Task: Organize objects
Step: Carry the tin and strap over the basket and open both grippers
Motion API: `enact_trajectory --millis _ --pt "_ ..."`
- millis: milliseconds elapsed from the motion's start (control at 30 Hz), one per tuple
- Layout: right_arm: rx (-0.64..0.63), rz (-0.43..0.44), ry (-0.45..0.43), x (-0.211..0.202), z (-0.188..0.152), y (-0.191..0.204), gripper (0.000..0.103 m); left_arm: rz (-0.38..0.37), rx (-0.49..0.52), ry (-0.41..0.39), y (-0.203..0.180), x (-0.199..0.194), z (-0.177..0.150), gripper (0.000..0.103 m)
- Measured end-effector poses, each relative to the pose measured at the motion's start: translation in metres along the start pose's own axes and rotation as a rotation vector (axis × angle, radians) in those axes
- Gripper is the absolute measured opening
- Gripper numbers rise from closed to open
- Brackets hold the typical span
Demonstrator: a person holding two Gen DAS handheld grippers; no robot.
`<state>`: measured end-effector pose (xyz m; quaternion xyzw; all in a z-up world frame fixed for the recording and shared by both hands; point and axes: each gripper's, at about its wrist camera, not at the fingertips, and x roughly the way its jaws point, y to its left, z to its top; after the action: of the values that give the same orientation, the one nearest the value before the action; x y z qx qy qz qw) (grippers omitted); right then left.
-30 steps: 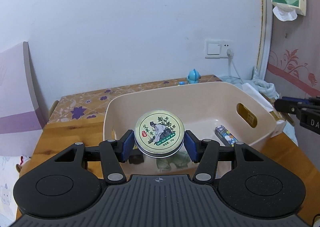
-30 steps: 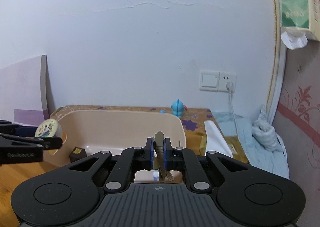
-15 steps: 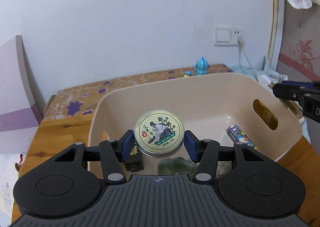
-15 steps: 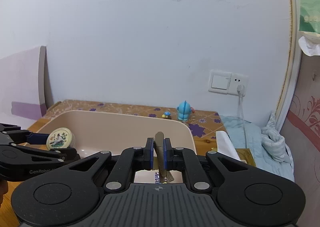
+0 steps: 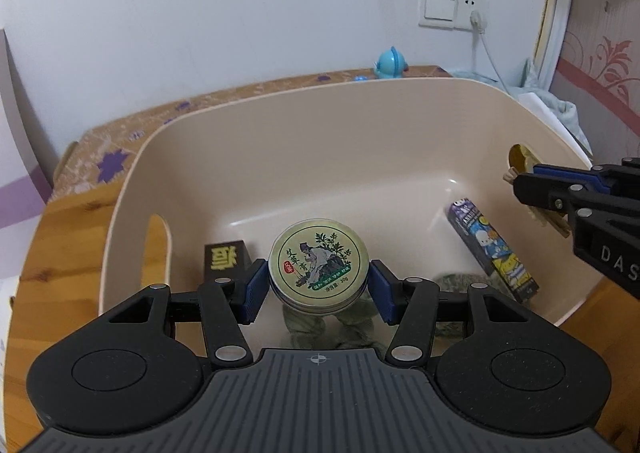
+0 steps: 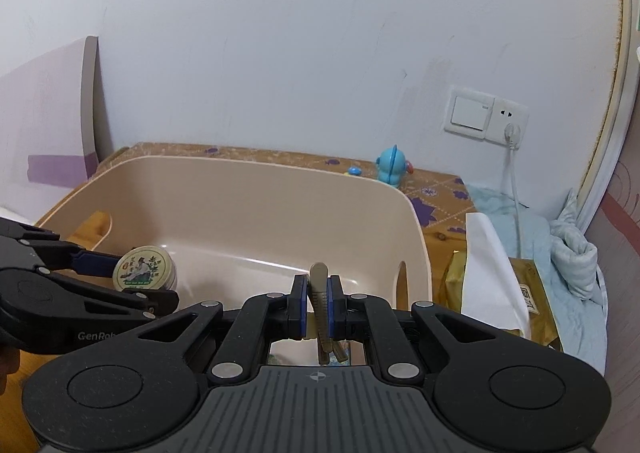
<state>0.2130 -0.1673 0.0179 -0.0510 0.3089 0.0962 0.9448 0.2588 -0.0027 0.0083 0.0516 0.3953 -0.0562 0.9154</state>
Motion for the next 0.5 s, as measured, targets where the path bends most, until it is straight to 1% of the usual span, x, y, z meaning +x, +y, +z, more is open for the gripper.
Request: enact_trajectory --millis 267,500 --pt "-0.008 0.008 0.036 0.0061 -0.0044 0.0013 0.01 -0.003 -0.01 0.035 -0.0006 0.0059 0.0007 0.056" --pt "0.027 0.011 0.046 0.0099 -0.0086 -0.0016 0.011 -0.004 -0.022 0.047 0.0013 0.0062 0.0012 0.056"
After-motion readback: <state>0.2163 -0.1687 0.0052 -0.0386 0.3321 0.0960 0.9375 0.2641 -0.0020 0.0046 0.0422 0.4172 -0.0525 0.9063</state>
